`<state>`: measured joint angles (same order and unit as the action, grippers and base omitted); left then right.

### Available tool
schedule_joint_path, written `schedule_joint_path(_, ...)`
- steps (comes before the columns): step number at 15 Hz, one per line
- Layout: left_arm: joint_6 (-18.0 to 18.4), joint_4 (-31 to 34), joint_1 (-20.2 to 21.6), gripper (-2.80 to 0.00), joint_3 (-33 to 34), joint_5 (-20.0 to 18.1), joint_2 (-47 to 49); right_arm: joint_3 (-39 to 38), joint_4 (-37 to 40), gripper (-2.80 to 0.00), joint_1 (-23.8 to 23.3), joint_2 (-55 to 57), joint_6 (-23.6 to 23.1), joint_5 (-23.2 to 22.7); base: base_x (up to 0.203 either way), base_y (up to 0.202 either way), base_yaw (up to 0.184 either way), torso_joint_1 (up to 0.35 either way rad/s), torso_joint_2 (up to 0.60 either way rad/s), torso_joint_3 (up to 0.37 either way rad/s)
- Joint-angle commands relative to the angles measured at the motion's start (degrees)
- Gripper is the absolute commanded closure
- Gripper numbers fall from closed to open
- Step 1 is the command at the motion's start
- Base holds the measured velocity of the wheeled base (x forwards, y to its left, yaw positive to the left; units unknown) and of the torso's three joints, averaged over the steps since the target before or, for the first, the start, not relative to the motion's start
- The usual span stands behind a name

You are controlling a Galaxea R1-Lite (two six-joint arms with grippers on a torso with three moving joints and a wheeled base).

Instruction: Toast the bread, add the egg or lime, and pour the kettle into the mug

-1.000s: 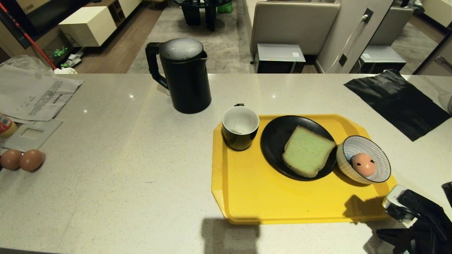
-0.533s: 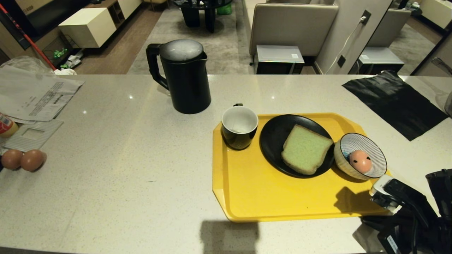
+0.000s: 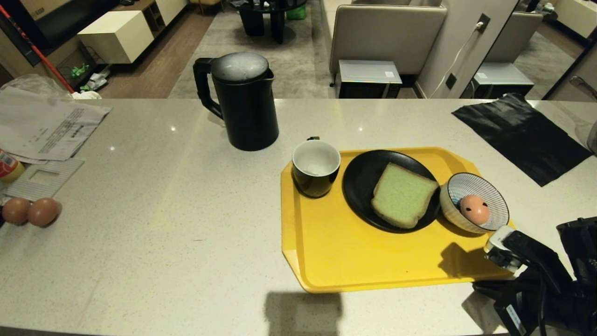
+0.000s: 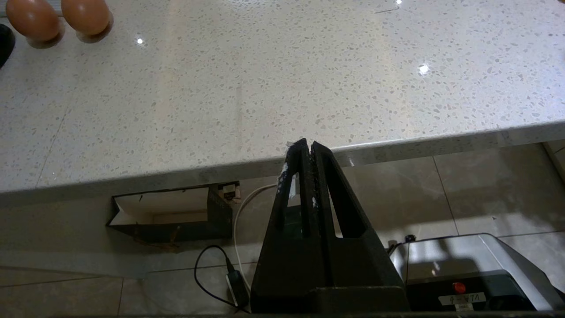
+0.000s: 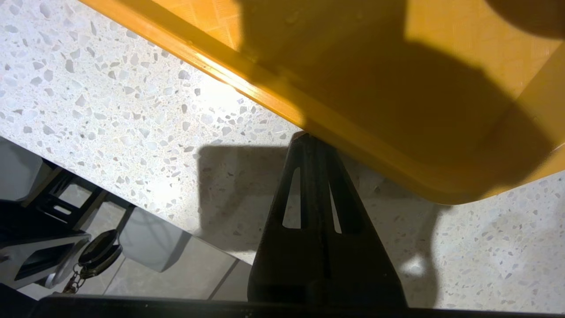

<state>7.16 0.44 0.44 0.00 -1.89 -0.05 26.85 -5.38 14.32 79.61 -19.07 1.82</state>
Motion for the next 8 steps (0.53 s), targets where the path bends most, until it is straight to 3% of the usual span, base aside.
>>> schedule_joint_path(1,0.1,0.0,0.1,0.00,0.0,0.0,0.0,0.2,-0.2,0.00,0.6,0.6,-0.1,0.0,0.000,0.000,0.000,0.000,0.00,0.000)
schedule_joint_path(8,0.2,0.0,0.1,0.00,0.0,0.0,0.0,0.2,-1.8,0.00,2.8,1.3,0.2,0.5,0.000,0.000,0.000,0.000,0.00,0.000)
